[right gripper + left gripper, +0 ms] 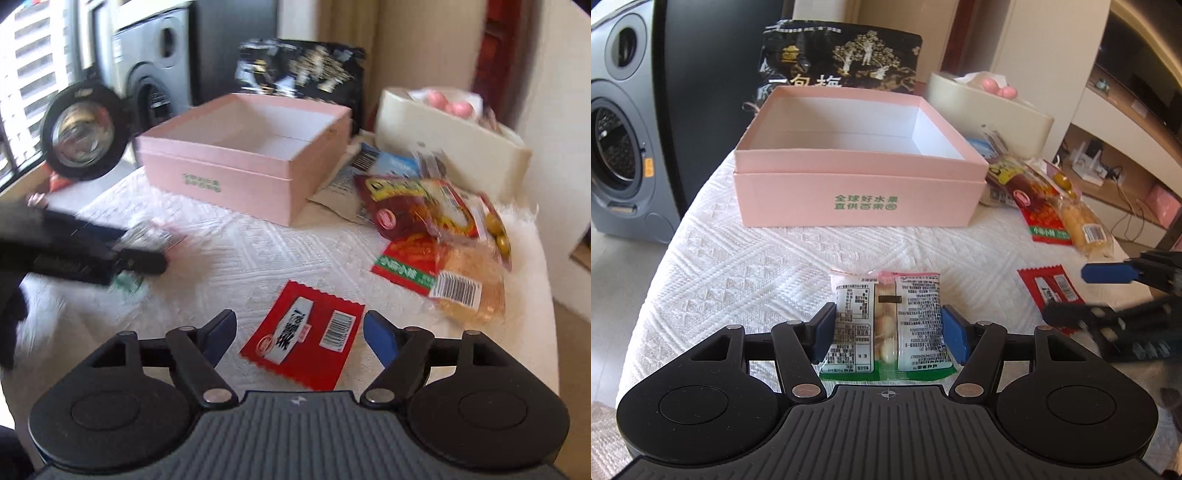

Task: Organize snacks
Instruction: 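Lift the candy packet with the left gripper while the right gripper grasps the red spicy packet, then drop the candy packet into the pink box with the left gripper while the right drops the red packet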

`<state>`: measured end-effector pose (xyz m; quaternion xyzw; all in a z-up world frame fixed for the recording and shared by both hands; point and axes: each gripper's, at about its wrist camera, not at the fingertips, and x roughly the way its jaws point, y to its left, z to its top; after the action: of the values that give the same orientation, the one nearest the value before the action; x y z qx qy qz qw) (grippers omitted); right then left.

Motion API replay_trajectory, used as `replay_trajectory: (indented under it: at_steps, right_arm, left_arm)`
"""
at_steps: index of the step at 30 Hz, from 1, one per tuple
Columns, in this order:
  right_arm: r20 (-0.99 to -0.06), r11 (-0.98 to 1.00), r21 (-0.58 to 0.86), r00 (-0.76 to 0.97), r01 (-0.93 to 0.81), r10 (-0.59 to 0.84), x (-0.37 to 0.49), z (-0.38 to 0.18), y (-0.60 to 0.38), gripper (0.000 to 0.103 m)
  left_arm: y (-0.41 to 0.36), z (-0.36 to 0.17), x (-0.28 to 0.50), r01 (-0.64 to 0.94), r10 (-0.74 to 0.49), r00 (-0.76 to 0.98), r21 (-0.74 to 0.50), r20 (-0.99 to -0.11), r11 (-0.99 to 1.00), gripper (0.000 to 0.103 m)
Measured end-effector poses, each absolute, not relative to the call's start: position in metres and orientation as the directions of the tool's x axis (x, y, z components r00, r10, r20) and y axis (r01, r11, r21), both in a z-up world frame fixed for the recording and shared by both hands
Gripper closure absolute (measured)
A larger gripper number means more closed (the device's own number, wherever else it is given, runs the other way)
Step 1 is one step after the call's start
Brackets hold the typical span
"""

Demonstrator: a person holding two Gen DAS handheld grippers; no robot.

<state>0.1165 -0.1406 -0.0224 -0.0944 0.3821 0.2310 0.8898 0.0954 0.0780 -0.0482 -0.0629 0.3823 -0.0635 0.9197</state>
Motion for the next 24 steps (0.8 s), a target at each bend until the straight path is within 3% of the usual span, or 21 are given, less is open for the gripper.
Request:
replay_trajectory:
  at_steps: [5,8,11,14,24]
  right_arm:
    - [-0.777,0.941,0.062,0.576,-0.333,0.255,0.141,-0.036,-0.139,0.024]
    - [-0.766,0.922,0.036,0.582,-0.385,0.273,0.133,-0.036,-0.129,0.036]
    - [-0.753,0.888,0.002,0.584,-0.459,0.304,0.12,-0.034,-0.126,0.04]
    - [-0.724,0.863,-0.014,0.6,-0.505,0.34,0.108,-0.025,-0.131,0.054]
    - [-0.6,0.815,0.101,0.619,-0.571,0.508,0.105,0.03,-0.141,0.057]
  left_arm:
    - [0.076,-0.048,0.091,0.069,-0.16,0.697,-0.157,-0.699,0.985,0.037]
    - [0.074,-0.047,0.087,0.078,-0.163,0.691,-0.152,-0.704,0.985,0.037]
    - [0.073,-0.045,0.083,0.088,-0.175,0.687,-0.158,-0.706,0.983,0.037]
    - [0.077,-0.04,0.079,0.09,-0.196,0.692,-0.186,-0.695,0.978,0.037]
    - [0.113,0.037,0.095,0.108,-0.206,0.819,-0.208,-0.536,0.972,0.037]
